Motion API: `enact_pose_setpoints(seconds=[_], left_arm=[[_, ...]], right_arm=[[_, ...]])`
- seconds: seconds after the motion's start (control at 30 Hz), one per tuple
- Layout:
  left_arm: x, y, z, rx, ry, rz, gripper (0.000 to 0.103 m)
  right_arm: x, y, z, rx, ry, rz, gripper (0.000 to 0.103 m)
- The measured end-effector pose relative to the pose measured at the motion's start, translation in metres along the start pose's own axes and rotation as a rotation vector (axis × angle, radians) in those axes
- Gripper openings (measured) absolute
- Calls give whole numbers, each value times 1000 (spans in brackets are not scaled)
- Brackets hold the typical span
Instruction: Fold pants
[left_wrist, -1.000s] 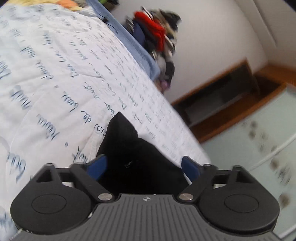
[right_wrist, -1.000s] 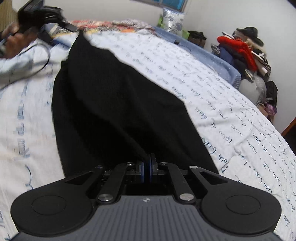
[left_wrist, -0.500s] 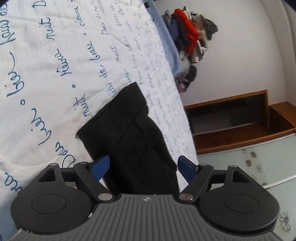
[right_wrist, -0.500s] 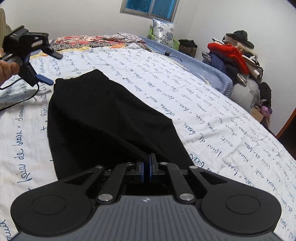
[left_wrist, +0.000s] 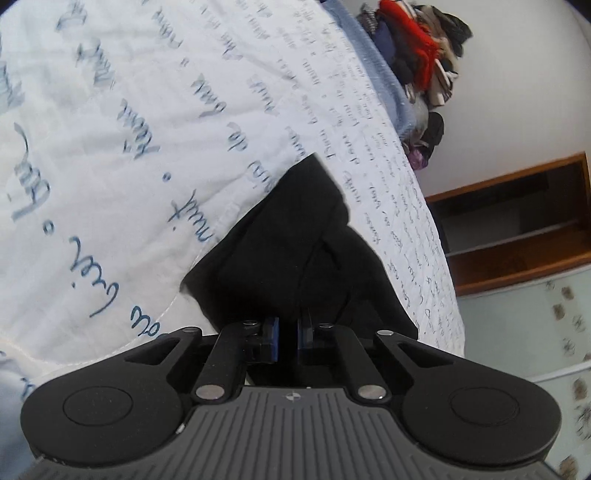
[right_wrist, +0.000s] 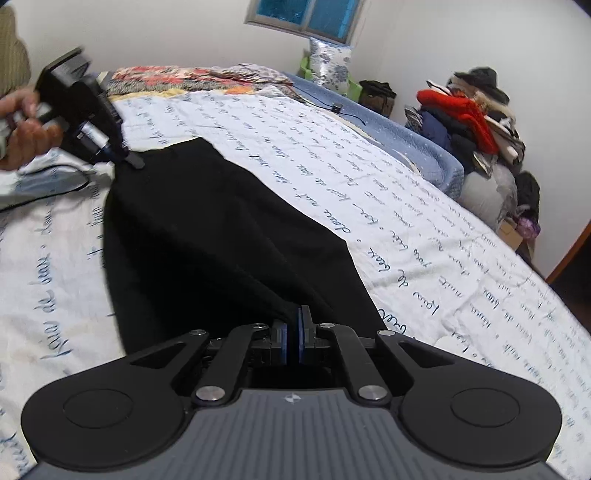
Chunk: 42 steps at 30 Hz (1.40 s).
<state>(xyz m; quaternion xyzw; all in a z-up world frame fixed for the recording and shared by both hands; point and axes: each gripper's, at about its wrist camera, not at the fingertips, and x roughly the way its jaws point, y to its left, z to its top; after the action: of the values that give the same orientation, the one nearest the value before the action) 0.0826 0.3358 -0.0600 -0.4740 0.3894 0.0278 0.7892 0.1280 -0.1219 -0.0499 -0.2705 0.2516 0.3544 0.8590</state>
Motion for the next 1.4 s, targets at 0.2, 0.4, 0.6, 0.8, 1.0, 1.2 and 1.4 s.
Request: enact_pose_setpoints(seconds=[0.2, 0.4, 0.6, 0.8, 1.0, 1.2, 1.4], left_arm=[[10, 22, 2, 1, 36, 54, 17], [-9, 26, 2, 0, 40, -26, 26], [-44, 9, -29, 128, -74, -127, 38], [-37, -50, -103, 421, -300, -116, 44], [8, -88, -159, 587, -253, -179, 53], [31, -91, -187, 710, -275, -107, 66], [45, -83, -183, 701, -228, -72, 81]], right_arm=[[-3, 50, -31, -108, 104, 58, 4], [3, 43, -42, 108, 18, -1, 14], [-56, 4, -78, 482, -73, -4, 70], [-127, -96, -164, 1183, -260, -77, 75], [-132, -164, -225, 1545, -216, -201, 76], [-108, -168, -271, 1834, -277, -124, 74], [-96, -172, -263, 1832, -337, -70, 75]])
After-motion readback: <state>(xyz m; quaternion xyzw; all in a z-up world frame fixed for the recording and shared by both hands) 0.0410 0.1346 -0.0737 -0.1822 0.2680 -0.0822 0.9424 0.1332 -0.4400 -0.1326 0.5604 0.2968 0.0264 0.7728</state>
